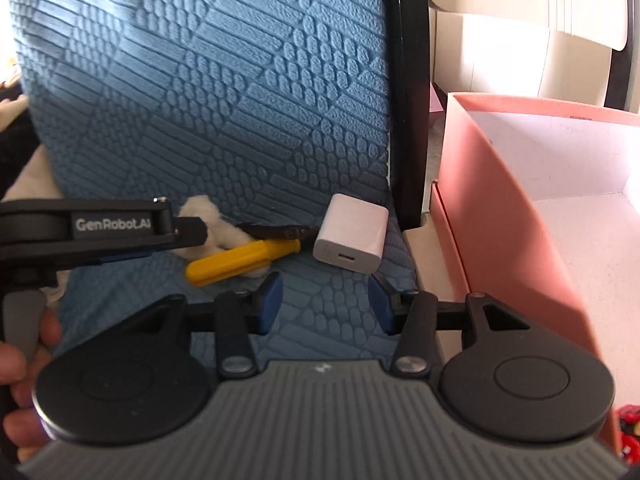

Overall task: Organize rigid objects
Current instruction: 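Lower the left tool onto the fluffy white toy and close it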

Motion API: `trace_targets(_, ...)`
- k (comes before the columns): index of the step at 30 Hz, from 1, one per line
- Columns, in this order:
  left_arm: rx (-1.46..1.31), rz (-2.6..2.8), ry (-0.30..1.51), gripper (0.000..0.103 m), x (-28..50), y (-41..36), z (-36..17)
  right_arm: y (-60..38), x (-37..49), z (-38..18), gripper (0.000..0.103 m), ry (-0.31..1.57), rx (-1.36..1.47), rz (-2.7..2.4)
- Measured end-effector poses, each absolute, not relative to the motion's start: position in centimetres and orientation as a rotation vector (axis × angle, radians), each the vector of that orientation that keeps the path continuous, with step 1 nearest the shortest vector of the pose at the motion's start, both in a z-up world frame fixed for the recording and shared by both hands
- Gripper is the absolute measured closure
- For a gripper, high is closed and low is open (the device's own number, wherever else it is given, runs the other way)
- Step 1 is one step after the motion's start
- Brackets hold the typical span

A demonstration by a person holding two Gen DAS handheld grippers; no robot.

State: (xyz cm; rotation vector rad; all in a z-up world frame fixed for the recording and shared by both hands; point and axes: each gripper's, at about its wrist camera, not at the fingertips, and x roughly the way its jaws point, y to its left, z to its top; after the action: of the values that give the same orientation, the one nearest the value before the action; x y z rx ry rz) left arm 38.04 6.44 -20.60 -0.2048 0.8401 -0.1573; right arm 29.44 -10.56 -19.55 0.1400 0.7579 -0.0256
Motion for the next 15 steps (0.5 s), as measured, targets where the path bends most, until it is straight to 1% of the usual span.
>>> trace_targets(3,-0.203,-0.157,0.850,0.046,38.9,6.4,-21.0,-10.5,30.6,-20.3,0.053,0.796,0.124,-0.042)
trace_targets(11,-0.174,-0.152,0.874,0.051,41.0,6.4,-22.2,-11.2,32.4,-21.6,0.053,0.778,0.149,-0.152)
trace_targets(15,-0.177,-0.165,0.884,0.055,41.6,6.3,-22.5,-11.6,33.3,-22.4,0.053,0.808,0.163,-0.160)
